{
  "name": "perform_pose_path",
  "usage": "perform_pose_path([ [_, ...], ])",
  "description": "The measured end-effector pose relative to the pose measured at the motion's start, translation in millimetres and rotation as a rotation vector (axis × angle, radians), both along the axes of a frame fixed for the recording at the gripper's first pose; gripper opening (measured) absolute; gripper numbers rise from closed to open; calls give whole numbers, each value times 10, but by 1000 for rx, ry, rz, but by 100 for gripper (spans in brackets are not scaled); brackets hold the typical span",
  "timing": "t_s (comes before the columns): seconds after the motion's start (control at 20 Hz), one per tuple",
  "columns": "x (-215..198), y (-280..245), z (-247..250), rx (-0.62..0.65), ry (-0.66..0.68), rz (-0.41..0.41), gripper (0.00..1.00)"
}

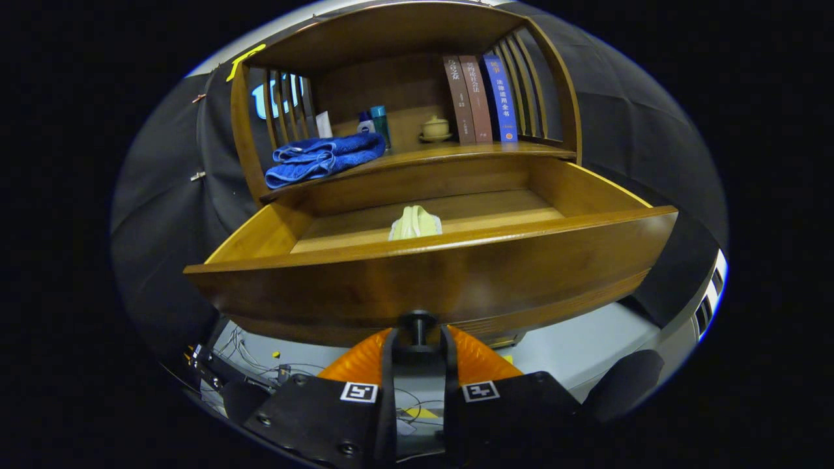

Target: Pull open the drawer, take out the items inside it, and place them on the countertop above the cabinet.

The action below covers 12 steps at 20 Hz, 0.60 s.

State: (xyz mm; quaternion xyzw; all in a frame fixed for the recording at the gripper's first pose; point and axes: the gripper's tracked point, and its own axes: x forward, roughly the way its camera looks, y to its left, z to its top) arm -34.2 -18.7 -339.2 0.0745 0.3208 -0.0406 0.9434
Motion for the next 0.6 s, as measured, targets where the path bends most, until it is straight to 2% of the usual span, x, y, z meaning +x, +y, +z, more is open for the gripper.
perform_pose_path([
  [0.1,-26,-11,-3,-7,19,5,37],
  [0.35,-136,-45,241,-9,-3,-12,57],
  [0.55,-86,7,736,15,-60,10,99],
  [0.6,-37,28,881,23,-85,19,99],
])
